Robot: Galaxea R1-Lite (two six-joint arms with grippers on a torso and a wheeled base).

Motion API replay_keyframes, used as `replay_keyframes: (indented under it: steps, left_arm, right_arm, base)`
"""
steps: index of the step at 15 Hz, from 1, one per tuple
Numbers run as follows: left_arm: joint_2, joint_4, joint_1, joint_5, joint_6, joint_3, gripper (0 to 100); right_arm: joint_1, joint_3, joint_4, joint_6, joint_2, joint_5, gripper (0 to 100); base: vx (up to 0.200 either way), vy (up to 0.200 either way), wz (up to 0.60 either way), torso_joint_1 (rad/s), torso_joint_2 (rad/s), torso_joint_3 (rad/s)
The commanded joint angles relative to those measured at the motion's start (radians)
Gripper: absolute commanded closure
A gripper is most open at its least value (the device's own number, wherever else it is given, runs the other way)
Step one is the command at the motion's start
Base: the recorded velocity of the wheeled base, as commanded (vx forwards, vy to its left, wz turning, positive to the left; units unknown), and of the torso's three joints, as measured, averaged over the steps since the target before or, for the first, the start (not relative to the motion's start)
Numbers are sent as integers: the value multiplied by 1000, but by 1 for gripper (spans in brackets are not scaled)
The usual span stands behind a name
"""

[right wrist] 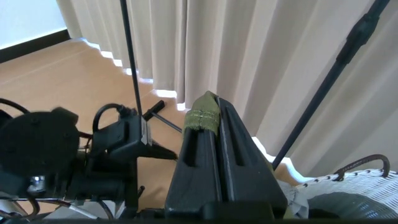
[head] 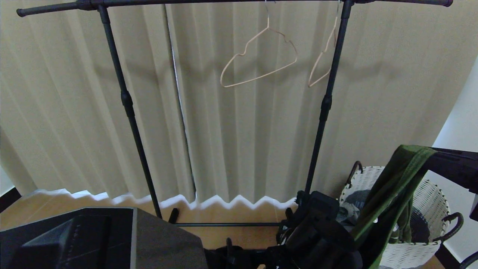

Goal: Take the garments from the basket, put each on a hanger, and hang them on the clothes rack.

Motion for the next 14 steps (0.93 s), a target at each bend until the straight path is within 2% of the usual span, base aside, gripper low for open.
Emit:
replay_keyframes:
  steps: [1,2,3,5,7,9,11,12,14]
  left_arm:
    - [-18,-1,-1,2,5,26,0]
    - [-21,-1,-1,4,9,34,0]
    - [-29,-1,1,6,14,41,100]
    - [-40,-5,1,27,31,55,100]
    - [-67,-13,-5,105,48,78,100]
    - [-184,-19,-5,110,68,159,100]
    - [-313,-10,4,107,72,190,100]
    - [-441,16,29,107,100,211,100]
    - [-593,90,59,107,141,213,100]
  right_arm:
    - [0,1,2,-2,-1,-1,100]
    - [0,-1,2,-2,1,-1,100]
    - [0,-1,2,-2,1,-1,100]
    - [0,-2,2,-4,2,-1,100]
    - [0,-1,2,-4,2,-2,100]
    - [0,-4,2,-4,2,-1,100]
    - [2,-9,2,-7,1,6,100]
    - [16,-29,0,-7,1,9,100]
    - [43,-75,0,-5,4,24,100]
  base:
    - [0,0,0,0,0,0]
    - [0,0,0,0,0,0]
    - [0,0,0,0,0,0]
    - [0,0,0,0,0,0]
    - [0,0,0,0,0,0]
    - [0,0,0,0,0,0]
    - [0,0,0,0,0,0]
    - [0,0,0,0,0,0]
    - [0,0,0,0,0,0]
